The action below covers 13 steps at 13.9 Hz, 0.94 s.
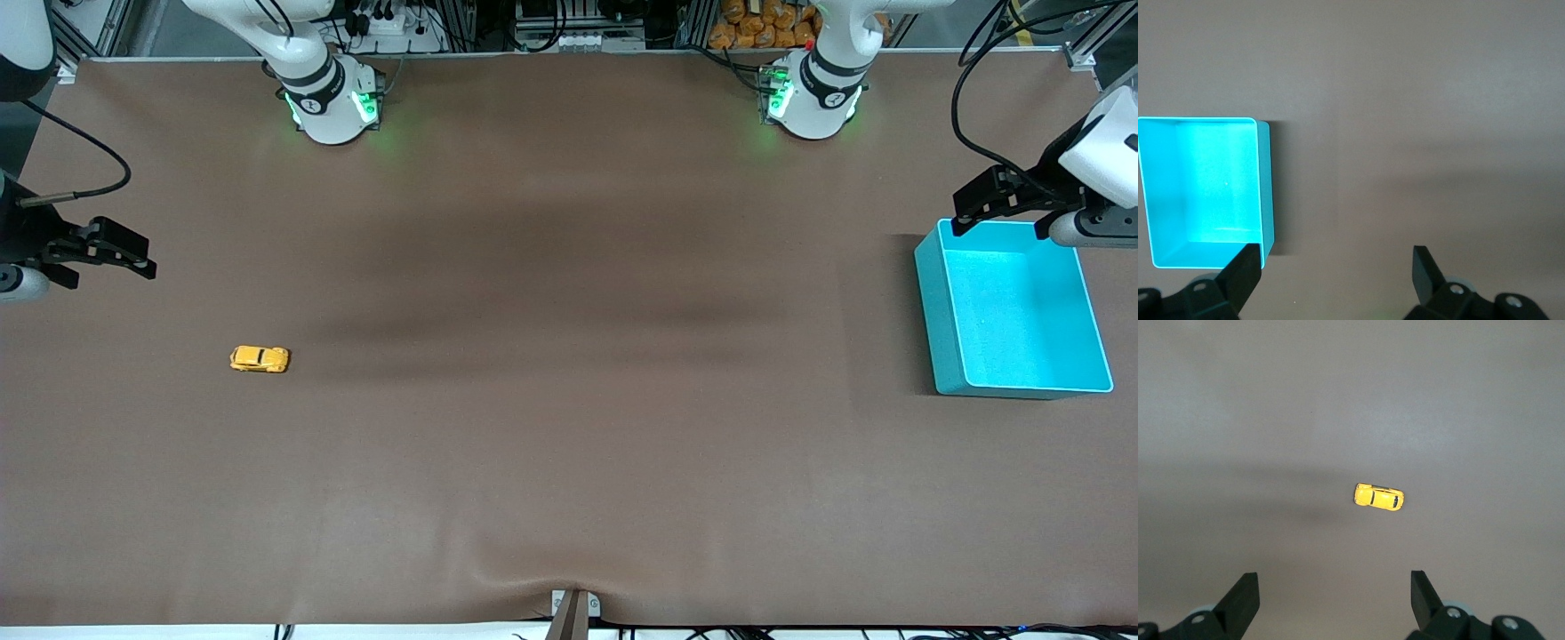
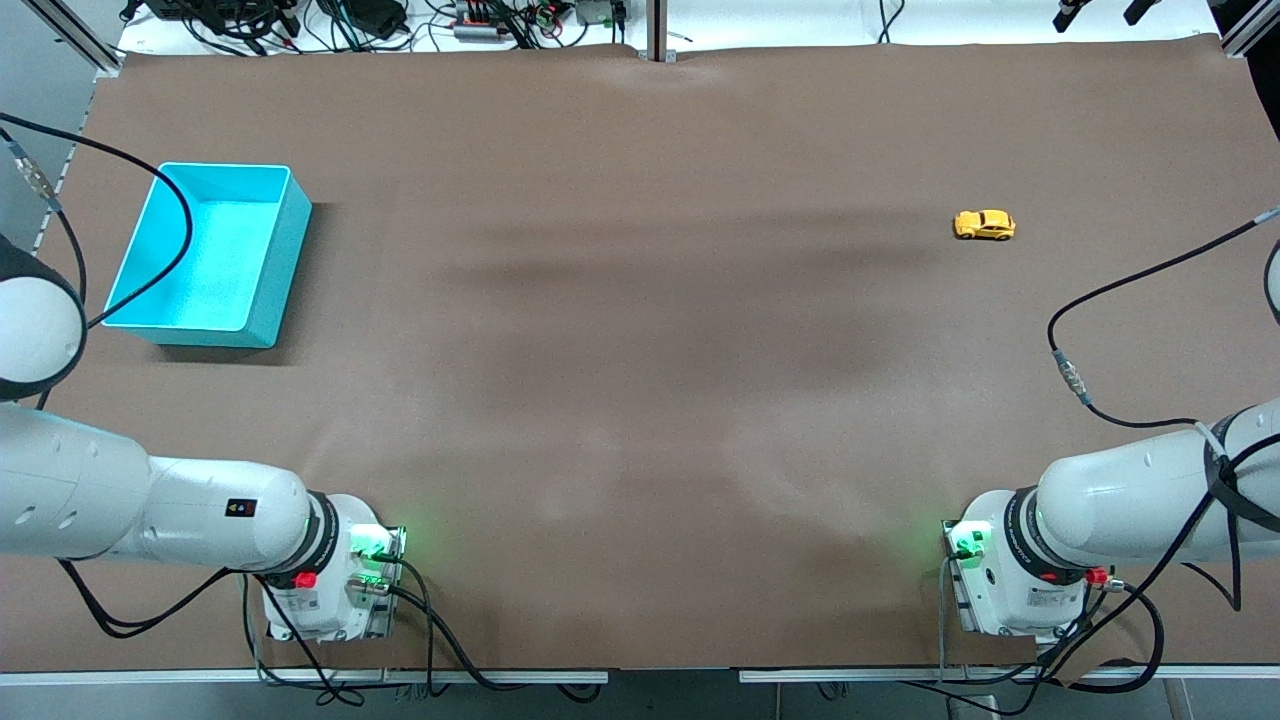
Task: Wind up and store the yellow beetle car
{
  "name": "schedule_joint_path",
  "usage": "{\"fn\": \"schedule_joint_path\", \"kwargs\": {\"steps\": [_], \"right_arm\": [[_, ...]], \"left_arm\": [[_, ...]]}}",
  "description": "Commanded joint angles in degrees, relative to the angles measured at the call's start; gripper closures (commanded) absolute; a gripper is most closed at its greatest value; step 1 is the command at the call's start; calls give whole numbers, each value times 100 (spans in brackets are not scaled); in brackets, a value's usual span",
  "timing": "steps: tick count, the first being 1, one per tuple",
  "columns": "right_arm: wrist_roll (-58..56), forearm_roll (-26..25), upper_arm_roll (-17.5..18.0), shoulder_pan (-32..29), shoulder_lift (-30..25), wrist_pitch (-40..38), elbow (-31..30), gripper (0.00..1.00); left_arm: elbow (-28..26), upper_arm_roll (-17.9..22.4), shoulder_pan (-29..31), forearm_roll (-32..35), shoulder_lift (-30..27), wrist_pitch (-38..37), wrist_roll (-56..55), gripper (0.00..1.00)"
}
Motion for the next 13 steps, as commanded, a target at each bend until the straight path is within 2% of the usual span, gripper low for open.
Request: {"fn": "schedule_joint_path", "kwargs": {"steps": [1, 11, 13], "right_arm": [[54, 20, 38, -75, 76, -27, 103, 0], [687, -51, 29, -286, 436, -159, 33, 0], [705, -68, 21, -365, 550, -377, 33, 0]], "left_arm": [[44, 30, -16, 82, -6, 33, -7, 0], [44, -5, -25, 91, -24, 7, -60, 0], [44, -5, -25, 100, -24, 7, -51, 0]]}}
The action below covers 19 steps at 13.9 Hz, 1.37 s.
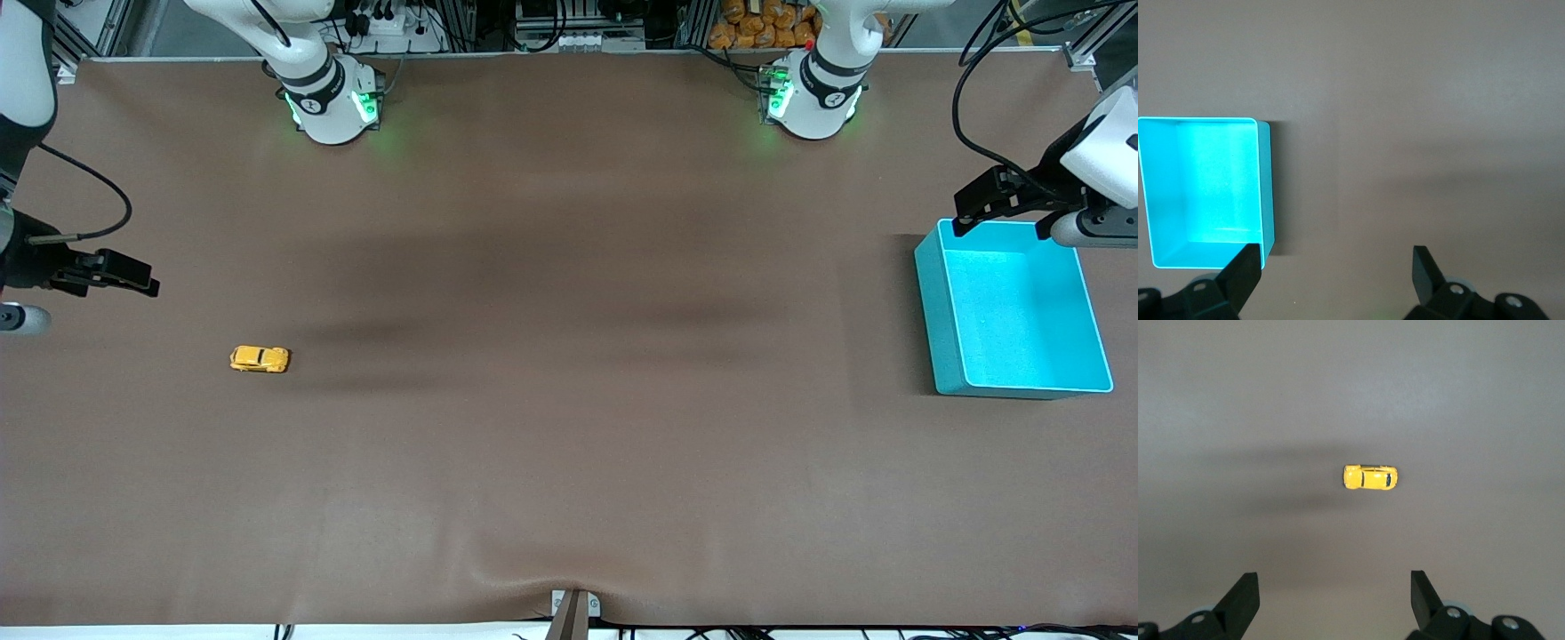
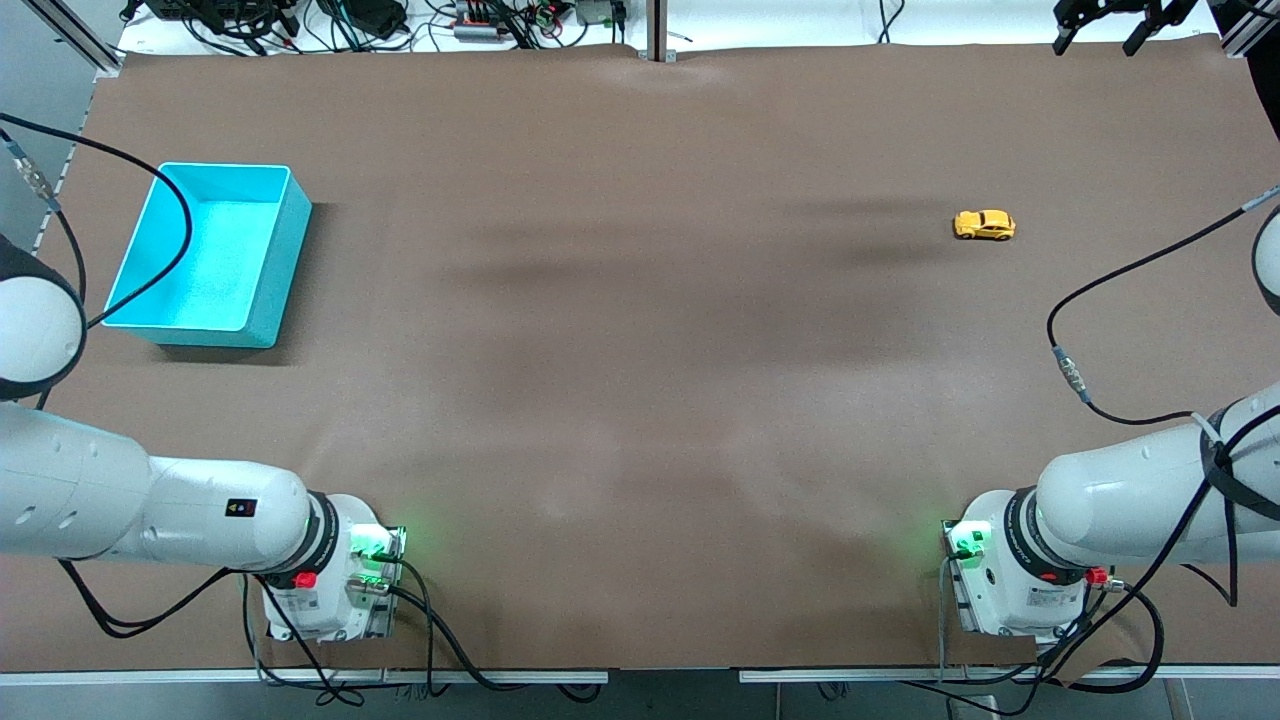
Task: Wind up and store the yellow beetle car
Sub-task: 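Move the right gripper down toward the yellow beetle car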
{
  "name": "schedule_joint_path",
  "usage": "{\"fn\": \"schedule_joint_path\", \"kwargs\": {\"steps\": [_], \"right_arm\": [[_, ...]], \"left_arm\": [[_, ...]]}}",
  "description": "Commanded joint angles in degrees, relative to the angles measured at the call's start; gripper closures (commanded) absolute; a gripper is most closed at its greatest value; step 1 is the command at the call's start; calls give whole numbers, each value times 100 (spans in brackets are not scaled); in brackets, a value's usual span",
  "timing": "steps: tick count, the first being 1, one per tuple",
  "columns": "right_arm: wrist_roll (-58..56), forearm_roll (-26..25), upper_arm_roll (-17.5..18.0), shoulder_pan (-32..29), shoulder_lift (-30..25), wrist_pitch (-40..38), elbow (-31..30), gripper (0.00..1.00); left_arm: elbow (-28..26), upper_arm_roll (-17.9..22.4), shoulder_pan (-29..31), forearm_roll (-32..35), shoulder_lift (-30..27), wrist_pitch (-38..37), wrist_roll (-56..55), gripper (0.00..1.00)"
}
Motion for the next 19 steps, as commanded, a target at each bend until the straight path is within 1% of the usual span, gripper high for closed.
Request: {"fn": "schedule_joint_path", "kwargs": {"steps": [1, 6, 8, 11, 12, 14, 15, 17, 19], "right_arm": [[276, -62, 49, -157, 127, -192, 56, 0], [1971, 34, 66, -122, 302, 1, -102, 0], [2743, 34, 66, -131, 311, 255, -304, 0], [3526, 52, 66, -122, 364, 396, -471, 0], [3999, 52, 75, -87, 364, 571, -646, 0], [5334, 43, 75, 158, 355, 1263, -1084, 0], [5671, 43, 75, 177, 355, 1537, -1209, 0], [5928, 43, 75, 194, 373, 1636, -1359, 0], [6356, 69, 75, 46, 399, 1750, -1491, 0]], "left_arm": [[44, -7, -25, 100, -24, 2, -49, 0], [35, -7, -25, 100, -24, -6, -49, 0], [44, -7, -17, 100, -15, -6, -49, 0], [44, 1, -17, 100, -15, -6, -49, 0], [44, 1, -17, 100, -15, -6, -49, 0], [44, 10, -17, 100, -15, -6, -49, 0], [44, 10, -17, 100, -15, -6, -49, 0], [44, 19, -17, 109, -15, -6, -49, 0], [44, 19, -17, 109, -15, -6, -49, 0]]}}
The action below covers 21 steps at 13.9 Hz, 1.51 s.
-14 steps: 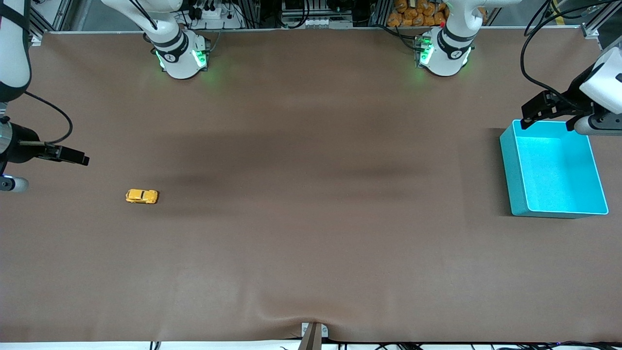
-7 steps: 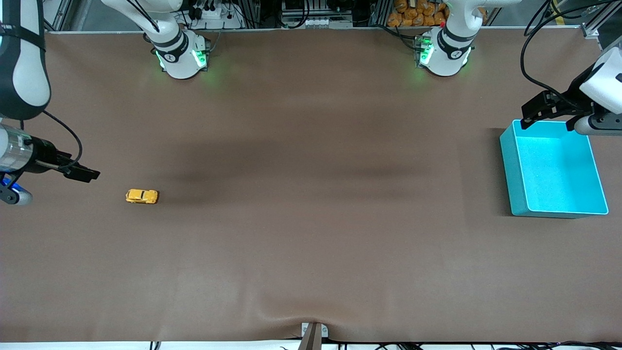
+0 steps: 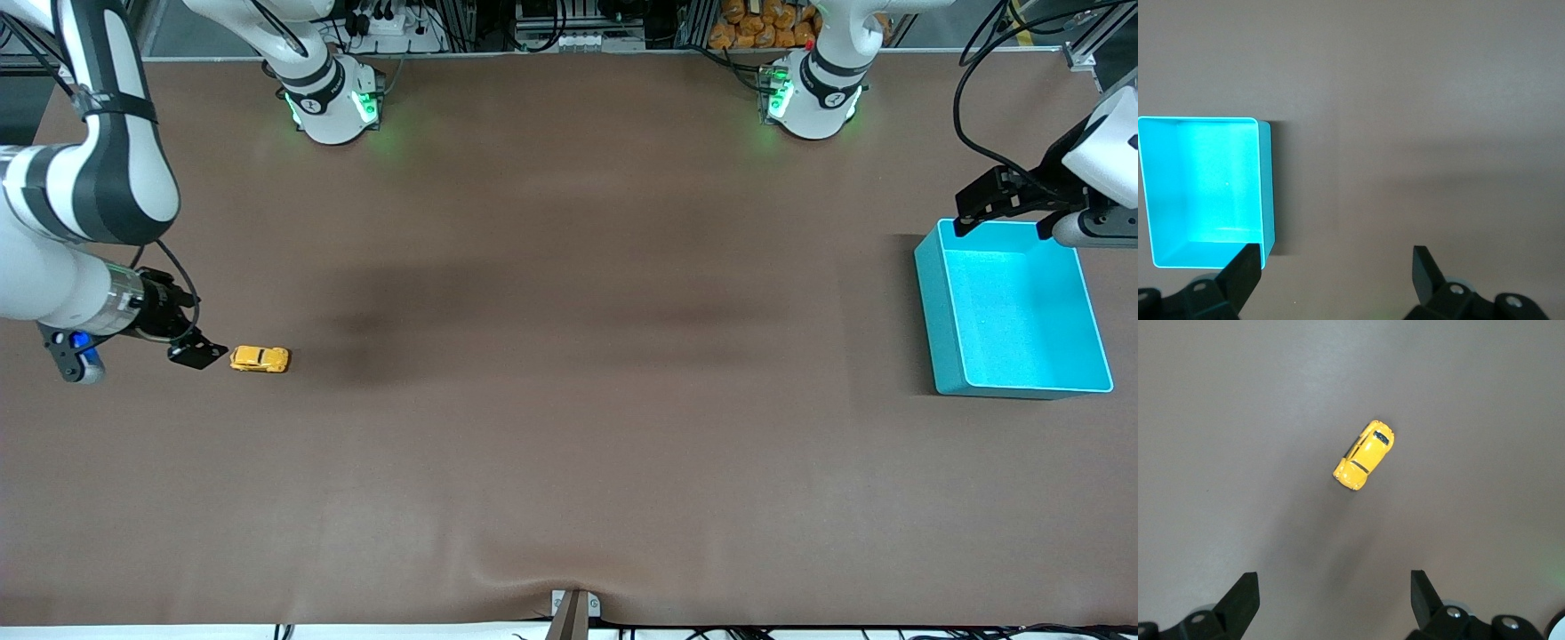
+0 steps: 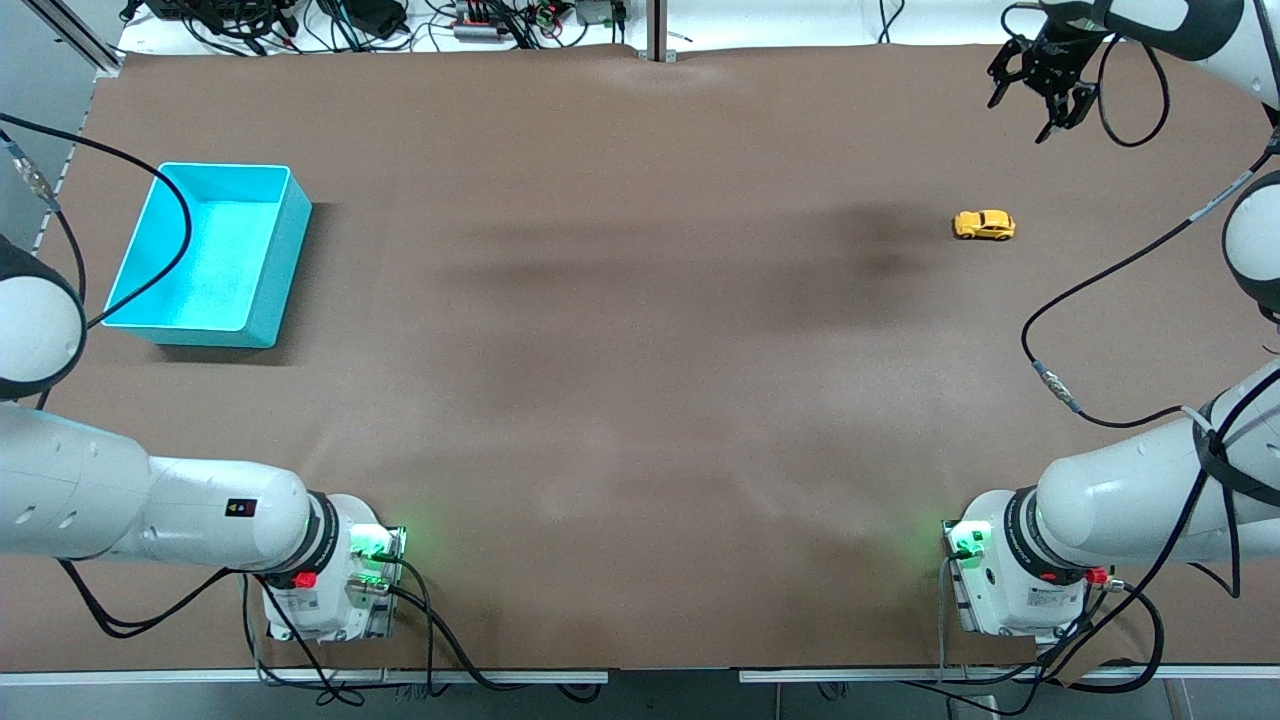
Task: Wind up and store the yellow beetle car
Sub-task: 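Move the right gripper down toward the yellow beetle car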
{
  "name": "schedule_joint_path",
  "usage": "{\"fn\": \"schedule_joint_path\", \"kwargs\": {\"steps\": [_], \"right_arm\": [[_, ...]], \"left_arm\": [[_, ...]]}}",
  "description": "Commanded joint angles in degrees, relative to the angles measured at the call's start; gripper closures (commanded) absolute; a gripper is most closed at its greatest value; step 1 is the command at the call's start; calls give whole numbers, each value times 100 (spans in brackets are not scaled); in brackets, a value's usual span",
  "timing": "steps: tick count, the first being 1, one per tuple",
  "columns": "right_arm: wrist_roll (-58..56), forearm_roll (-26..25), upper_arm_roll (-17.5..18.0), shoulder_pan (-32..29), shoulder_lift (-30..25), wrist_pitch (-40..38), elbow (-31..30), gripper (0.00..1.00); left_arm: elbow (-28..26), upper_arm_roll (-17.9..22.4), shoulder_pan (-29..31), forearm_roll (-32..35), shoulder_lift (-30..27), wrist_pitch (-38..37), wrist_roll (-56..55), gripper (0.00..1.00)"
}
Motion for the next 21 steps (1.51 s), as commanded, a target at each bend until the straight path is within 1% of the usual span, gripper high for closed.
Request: {"fn": "schedule_joint_path", "kwargs": {"steps": [1, 2, 4, 6, 7, 11, 13, 14, 18, 20, 21], "right_arm": [[814, 132, 6, -250, 70, 170, -140, 0], [1157, 237, 6, -277, 167, 240, -140, 0], [1677, 238, 6, -251, 317, 459, -271, 0], [2064, 238, -2, -234, 404, 1029, -578, 0], [2214, 230, -2, -234, 501, 1206, -623, 0], [2671, 177, -11, -269, 852, 1523, -659, 0], [2917, 159, -20, -277, 967, 1882, -816, 0], [2936, 159, -20, -330, 968, 2111, -939, 0], [2927, -34, -20, -497, 985, 2438, -1212, 0], [2936, -34, -29, -506, 977, 2596, -1352, 2], [2936, -34, -20, -506, 985, 2675, -1397, 6]], "left_arm": [[44, 7, -20, 108, -15, -6, -49, 0], [44, 7, -20, 108, -15, -6, -49, 0], [44, 7, -20, 108, -15, -6, -49, 0], [44, 7, -20, 100, -15, -6, -49, 0], [44, 7, -20, 108, -15, -6, -40, 0], [36, 16, -20, 108, -6, -6, -31, 0], [35, 16, -20, 108, -6, -6, -31, 0], [35, 16, -20, 108, -6, -6, -31, 0], [35, 33, -11, 108, 3, -6, -14, 0], [44, 33, -20, 108, -6, -6, -5, 0], [44, 24, -20, 108, -15, -6, 4, 0]]}}
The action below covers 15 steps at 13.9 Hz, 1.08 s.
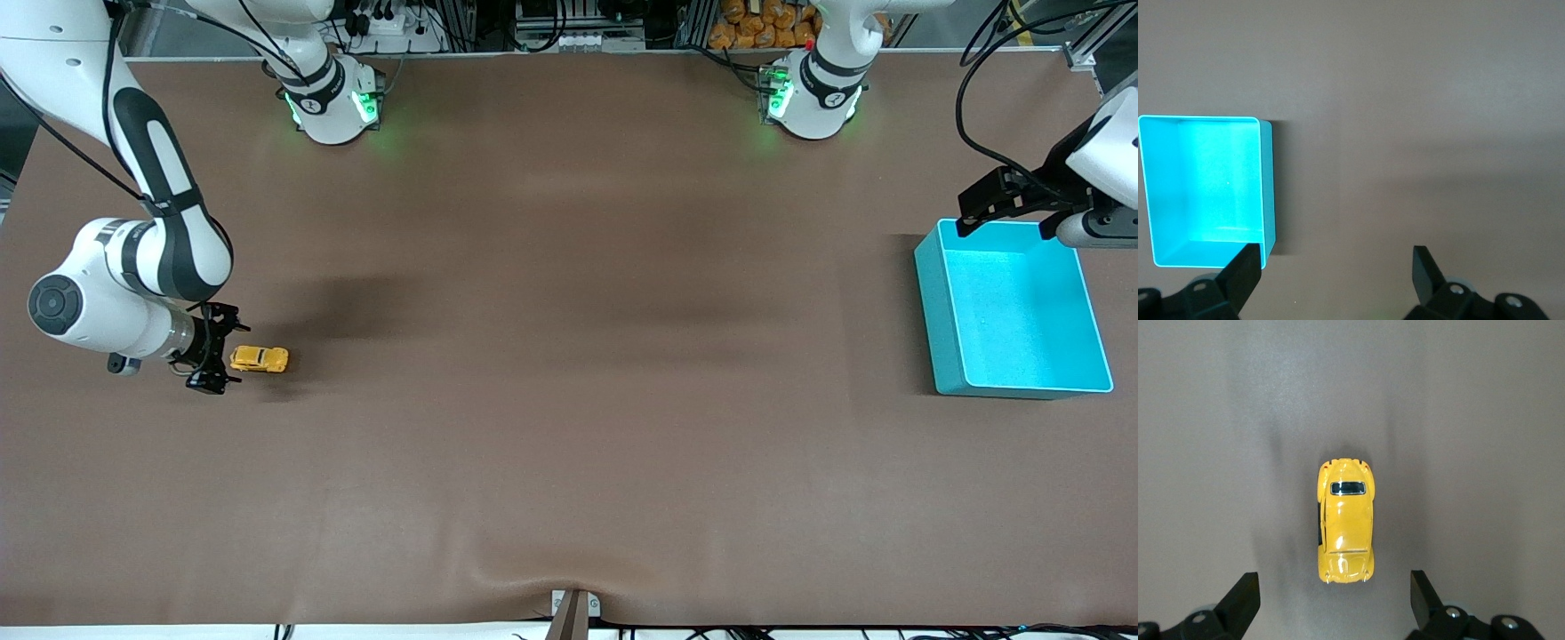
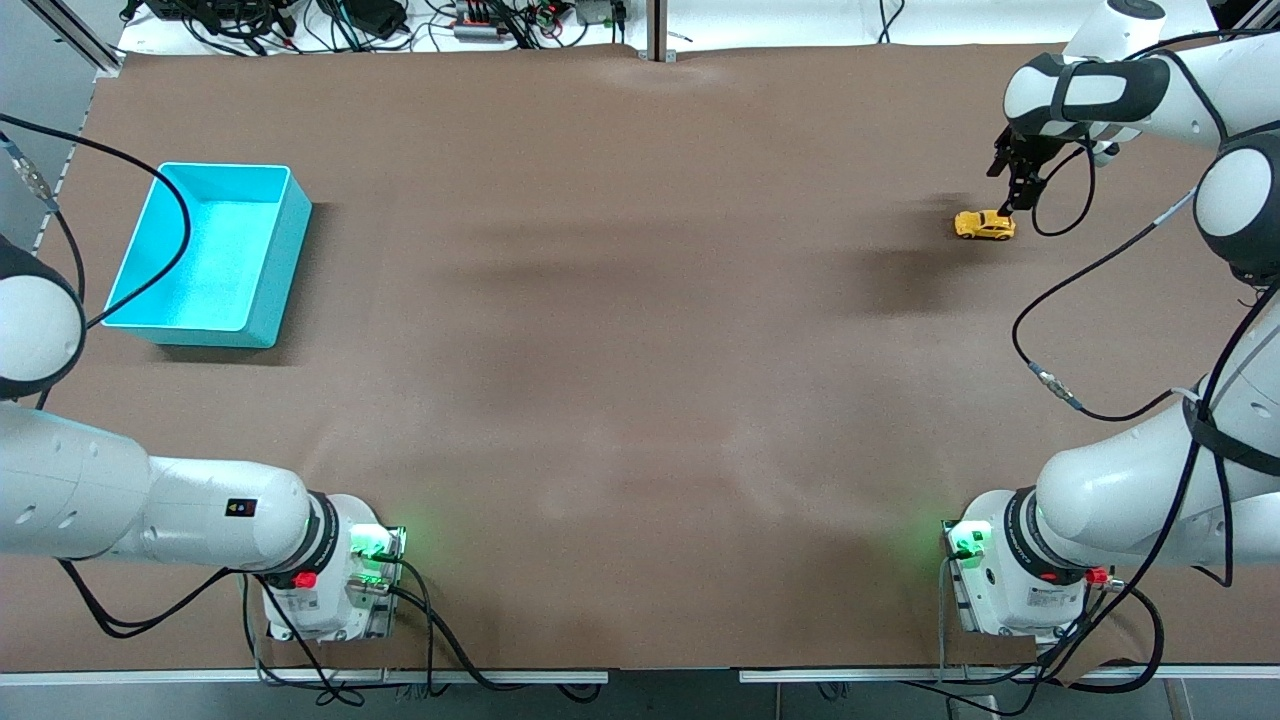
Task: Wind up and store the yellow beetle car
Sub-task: 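Close the right gripper around the yellow car's body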
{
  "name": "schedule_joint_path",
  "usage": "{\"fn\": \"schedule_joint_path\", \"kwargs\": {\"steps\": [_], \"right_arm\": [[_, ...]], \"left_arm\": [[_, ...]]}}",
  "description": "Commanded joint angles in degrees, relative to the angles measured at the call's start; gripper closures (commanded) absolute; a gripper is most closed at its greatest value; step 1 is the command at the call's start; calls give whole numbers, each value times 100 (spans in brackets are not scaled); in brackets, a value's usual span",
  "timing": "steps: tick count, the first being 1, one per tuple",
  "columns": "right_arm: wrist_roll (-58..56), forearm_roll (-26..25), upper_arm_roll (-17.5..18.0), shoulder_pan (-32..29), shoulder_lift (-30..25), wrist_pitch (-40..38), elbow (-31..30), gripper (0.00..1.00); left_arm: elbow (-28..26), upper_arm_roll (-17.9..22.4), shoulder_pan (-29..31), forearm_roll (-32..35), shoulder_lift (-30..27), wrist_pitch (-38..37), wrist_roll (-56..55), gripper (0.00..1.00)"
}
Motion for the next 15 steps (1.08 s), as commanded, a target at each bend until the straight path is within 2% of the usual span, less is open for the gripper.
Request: {"fn": "schedule_joint_path", "kwargs": {"steps": [1, 8, 10, 12, 15], "right_arm": [[106, -105, 58, -74, -47, 259, -216, 7], [106, -114, 58, -100, 164, 901, -401, 15], [106, -114, 58, -126, 182, 937, -401, 16], [106, -114, 41, -127, 243, 955, -410, 23], [106, -123, 32, -109, 244, 946, -445, 24]], "left_arm": [[46, 10, -16, 108, -24, -6, 4, 0], [46, -34, 11, 108, 20, 46, 39, 0], [46, -43, -33, 108, 38, 82, 48, 0], [37, -43, -34, 108, 38, 82, 48, 0], [37, -43, 10, 108, 38, 64, 57, 0]]}}
